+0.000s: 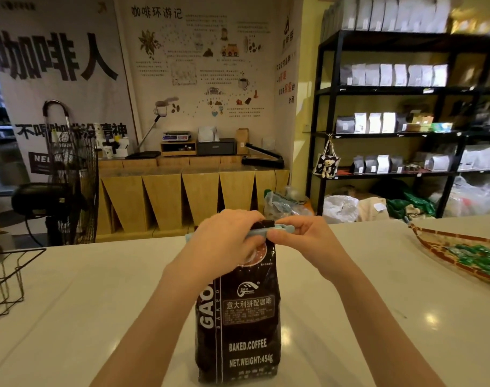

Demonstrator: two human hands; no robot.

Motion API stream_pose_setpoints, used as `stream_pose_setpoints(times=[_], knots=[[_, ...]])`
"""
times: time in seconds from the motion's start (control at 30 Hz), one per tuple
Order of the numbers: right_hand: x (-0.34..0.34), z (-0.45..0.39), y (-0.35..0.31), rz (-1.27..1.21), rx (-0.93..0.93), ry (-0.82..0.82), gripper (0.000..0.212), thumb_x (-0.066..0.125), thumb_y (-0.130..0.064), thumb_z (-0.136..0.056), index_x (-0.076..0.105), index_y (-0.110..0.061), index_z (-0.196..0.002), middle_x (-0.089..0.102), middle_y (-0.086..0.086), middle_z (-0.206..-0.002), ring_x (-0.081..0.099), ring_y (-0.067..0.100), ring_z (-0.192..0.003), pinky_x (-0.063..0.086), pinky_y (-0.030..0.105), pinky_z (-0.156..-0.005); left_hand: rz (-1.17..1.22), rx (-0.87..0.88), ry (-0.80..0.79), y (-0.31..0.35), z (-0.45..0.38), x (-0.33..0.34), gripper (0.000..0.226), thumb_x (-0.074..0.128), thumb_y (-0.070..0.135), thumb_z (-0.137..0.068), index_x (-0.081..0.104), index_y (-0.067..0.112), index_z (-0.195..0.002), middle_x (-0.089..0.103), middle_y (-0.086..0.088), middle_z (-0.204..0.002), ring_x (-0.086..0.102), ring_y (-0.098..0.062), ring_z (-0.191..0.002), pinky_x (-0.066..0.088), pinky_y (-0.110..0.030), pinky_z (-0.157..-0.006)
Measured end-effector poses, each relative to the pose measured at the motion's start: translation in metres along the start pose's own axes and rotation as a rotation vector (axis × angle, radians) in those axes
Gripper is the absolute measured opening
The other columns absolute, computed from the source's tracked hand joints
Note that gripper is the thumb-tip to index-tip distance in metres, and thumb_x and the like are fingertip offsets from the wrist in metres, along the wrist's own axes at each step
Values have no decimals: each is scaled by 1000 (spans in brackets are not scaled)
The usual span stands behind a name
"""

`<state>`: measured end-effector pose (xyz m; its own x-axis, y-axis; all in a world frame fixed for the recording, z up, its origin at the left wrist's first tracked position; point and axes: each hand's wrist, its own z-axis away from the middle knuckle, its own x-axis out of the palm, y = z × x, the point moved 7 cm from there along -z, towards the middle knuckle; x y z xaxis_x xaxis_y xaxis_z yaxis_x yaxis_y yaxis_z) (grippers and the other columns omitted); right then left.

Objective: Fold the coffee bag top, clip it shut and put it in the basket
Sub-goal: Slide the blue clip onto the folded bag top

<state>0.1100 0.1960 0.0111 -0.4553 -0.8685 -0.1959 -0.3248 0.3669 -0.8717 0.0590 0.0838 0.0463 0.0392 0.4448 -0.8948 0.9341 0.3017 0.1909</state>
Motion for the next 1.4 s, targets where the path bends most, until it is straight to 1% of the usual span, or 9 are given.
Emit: stream_pose_setpoints(times=[0.13, 0.33, 0.5, 0.57, 0.77, 1.07, 1.17, 1.27, 1.4], knots=[[2, 1, -3, 55, -24, -29, 8, 66, -11, -80, 70, -18, -82, 67, -17, -57, 61, -4, -60, 45, 7, -57, 70, -23, 51, -3, 4, -2, 33, 53, 33, -85, 54, 26, -117, 65, 5, -107, 59, -10, -93, 50, -35, -82], [4, 7, -6, 72, -59, -86, 14, 58, -8, -85, 69, -7, -94, 68, -16, -65, 62, -2, -67, 45, 9, -62, 114, -62, 133, -3, 5, -3, 31, 56, 34, -82, 60, 25, -112, 68, 5, -103, 58, -10, -92, 50, -34, -82], [-5, 14, 0, 122, -37, -98, 22, 55, -14, -87, 68, -17, -106, 73, -15, -87, 65, 1, -90, 50, 14, -77, 187, -52, 210, -1, 6, 1, 28, 59, 33, -80, 63, 25, -107, 68, 9, -98, 54, -3, -84, 43, -27, -82], [-7, 14, 2, 168, -75, -35, 25, 57, -17, -87, 67, -17, -110, 72, -9, -97, 65, 5, -96, 52, 22, -84, 186, -57, 231, -2, 6, 3, 28, 60, 34, -80, 64, 25, -107, 68, 9, -98, 52, -3, -82, 42, -27, -82], [-2, 21, 6, 224, -229, 238, 21, 61, -17, -84, 65, -35, -95, 68, -22, -76, 64, 5, -82, 50, 15, -71, 184, -79, 304, -3, 9, 4, 27, 60, 33, -80, 65, 23, -104, 70, 6, -99, 57, -7, -87, 45, -36, -89], [0, 32, 3, 400, -353, 379, 28, 60, -24, -82, 65, -12, -107, 65, -9, -88, 62, 9, -89, 51, 14, -71, 157, -33, 342, 3, 11, 6, 23, 60, 31, -80, 67, 21, -99, 71, 4, -93, 62, -13, -86, 47, -42, -83], [-3, 25, 5, 268, -240, 258, 19, 62, -18, -84, 65, -25, -101, 68, -21, -79, 64, 2, -83, 51, 14, -69, 154, -26, 333, 1, 11, 5, 26, 56, 35, -80, 66, 21, -99, 71, 4, -91, 62, -13, -85, 47, -40, -83], [-6, 19, 10, -2, -105, 137, 18, 63, -11, -81, 70, -24, -92, 73, -17, -75, 67, 2, -82, 51, 14, -69, 197, -22, 286, -1, 11, 6, 22, 60, 30, -81, 65, 22, -100, 69, 8, -92, 59, -9, -85, 46, -40, -85], [-4, 20, 19, -177, -30, 146, 16, 61, -10, -82, 72, -15, -92, 75, -5, -80, 68, 9, -85, 52, 17, -73, 196, -39, 269, -1, 10, 6, 24, 60, 30, -81, 64, 22, -103, 67, 8, -94, 57, -8, -86, 44, -40, -88]])
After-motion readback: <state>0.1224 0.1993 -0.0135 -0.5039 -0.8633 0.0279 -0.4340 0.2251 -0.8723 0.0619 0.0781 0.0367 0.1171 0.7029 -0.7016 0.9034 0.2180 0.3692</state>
